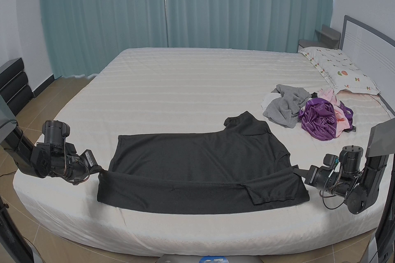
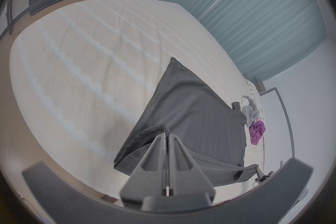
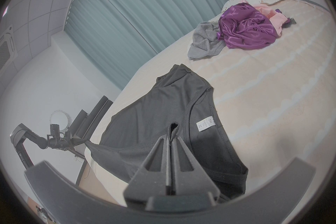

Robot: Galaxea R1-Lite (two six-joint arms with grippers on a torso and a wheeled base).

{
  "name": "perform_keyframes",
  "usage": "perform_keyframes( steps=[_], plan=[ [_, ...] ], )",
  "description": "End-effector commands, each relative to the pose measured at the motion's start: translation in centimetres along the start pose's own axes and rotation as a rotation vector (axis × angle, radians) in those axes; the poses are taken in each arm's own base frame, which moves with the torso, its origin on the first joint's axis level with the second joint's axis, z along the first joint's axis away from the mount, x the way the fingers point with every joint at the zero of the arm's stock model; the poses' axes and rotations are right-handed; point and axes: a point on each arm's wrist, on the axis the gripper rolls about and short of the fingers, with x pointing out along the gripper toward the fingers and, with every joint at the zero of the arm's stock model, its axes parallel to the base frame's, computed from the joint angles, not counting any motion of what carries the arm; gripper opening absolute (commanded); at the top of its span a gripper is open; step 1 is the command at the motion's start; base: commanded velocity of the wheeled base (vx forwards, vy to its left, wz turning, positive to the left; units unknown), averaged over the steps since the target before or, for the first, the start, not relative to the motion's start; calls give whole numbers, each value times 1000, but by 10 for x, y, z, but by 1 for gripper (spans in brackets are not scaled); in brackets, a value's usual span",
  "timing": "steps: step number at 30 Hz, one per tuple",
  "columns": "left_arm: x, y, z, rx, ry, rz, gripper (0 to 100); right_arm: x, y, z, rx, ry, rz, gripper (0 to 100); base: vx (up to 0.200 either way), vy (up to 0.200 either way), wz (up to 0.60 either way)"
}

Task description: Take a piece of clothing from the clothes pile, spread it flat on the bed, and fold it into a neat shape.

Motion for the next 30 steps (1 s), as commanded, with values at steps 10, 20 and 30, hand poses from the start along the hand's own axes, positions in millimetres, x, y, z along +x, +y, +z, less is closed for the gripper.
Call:
perform_keyframes(
  steps=[10,20,30],
  plan=[
    [-2,3,1,-7,-7,6,0,-2,3,2,-12,-23,16,0,0,0,0],
    [21,11,3,-23,25,29,0,21,-4,3,-14,-16,16,0,0,0,0],
    [40,14,7,-24,44,37,0,37,-6,14,-6,-3,9,0,0,0,0]
  ],
)
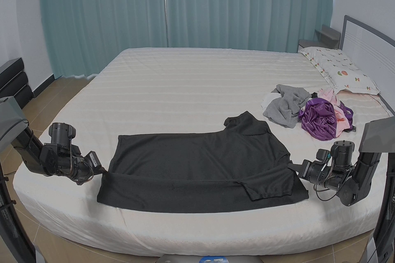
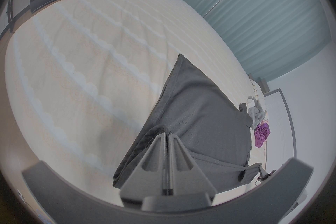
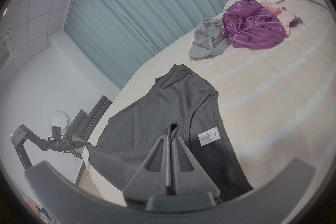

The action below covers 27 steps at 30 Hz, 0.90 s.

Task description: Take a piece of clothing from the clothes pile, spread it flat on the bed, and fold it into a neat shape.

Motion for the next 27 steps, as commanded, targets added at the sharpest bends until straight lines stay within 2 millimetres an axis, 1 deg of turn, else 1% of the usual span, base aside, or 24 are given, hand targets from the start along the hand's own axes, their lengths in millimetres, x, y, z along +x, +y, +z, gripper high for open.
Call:
perform_keyframes(
  steps=[1,4,10,14,21,22,23,24,27],
  plan=[
    [14,5,-2,-7,28,15,0,9,0,5,-3,1,2,0,0,0,0],
    [20,7,-2,-9,35,21,0,14,0,7,-1,8,4,0,0,0,0],
    [30,10,-1,-13,39,39,0,26,-6,4,3,20,-1,0,0,0,0],
    [39,13,0,-16,33,69,0,30,-10,0,9,32,-9,0,0,0,0],
    [41,14,0,-21,38,72,0,34,-14,-2,13,39,-13,0,0,0,0],
    [41,14,0,-22,37,71,100,35,-15,-3,14,41,-13,0,0,0,0],
    [41,14,0,-20,38,70,100,35,-15,-3,14,42,-14,0,0,0,0],
    [41,14,0,-21,39,71,100,35,-16,-4,15,43,-15,100,0,0,0],
    [39,14,-1,-23,40,70,100,33,-13,0,23,27,-6,100,0,0,0]
  ],
)
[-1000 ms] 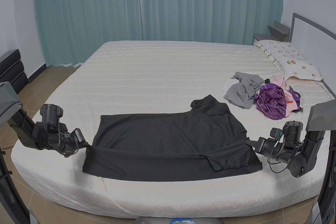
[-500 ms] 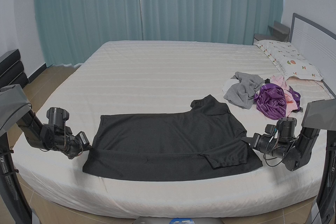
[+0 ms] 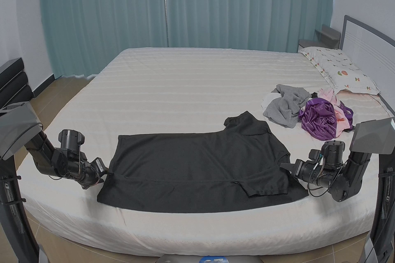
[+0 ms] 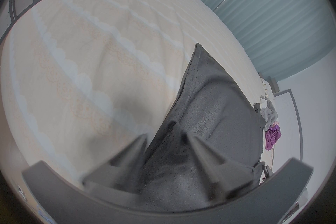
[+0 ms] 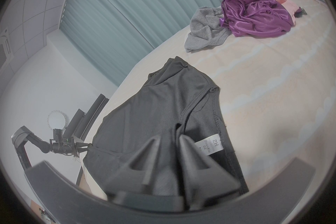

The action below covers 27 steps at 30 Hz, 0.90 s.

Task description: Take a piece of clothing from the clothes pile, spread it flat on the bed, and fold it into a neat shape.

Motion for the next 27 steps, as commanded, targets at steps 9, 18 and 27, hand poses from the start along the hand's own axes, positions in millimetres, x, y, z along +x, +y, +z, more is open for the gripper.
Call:
perform_keyframes(
  steps=[9,18,27],
  plan=[
    [-40,-8,3,-42,-56,-57,100,-47,45,8,162,-48,36,100,0,0,0],
    [-78,-6,-32,-63,9,-107,100,-62,67,-37,373,60,-41,100,0,0,0],
    [-75,2,-47,-147,124,-150,100,-56,72,-54,429,89,-94,100,0,0,0]
  ],
)
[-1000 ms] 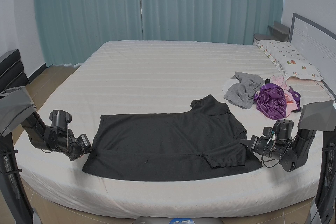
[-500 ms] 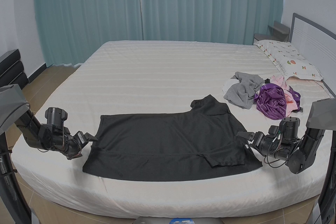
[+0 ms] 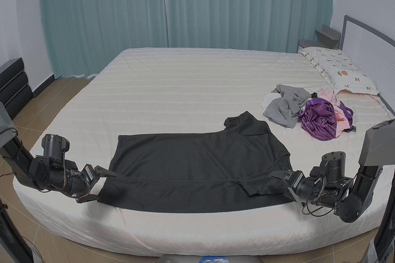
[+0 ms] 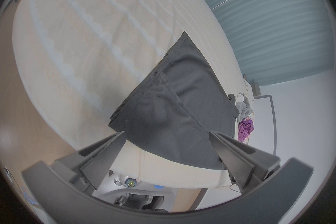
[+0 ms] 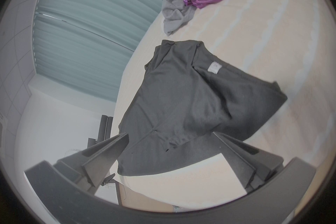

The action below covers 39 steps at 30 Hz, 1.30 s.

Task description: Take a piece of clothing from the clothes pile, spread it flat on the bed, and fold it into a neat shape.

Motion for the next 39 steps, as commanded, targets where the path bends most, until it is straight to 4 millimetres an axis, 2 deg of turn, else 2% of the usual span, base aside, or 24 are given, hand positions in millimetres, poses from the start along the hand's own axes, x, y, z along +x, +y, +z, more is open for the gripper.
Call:
perform_keyframes(
  steps=[1,12,21,39],
  plan=[
    [-4,1,-5,-15,14,-9,100,3,-4,-9,13,26,-27,100,0,0,0],
    [-3,2,-5,-60,24,-13,100,-1,-3,-8,44,22,-24,100,0,0,0],
    [-5,3,-8,-63,30,-10,100,-5,-3,-9,48,19,-24,100,0,200,0],
    [-4,4,-9,-66,34,-6,100,-5,-4,-8,52,12,-29,100,0,0,0]
  ],
)
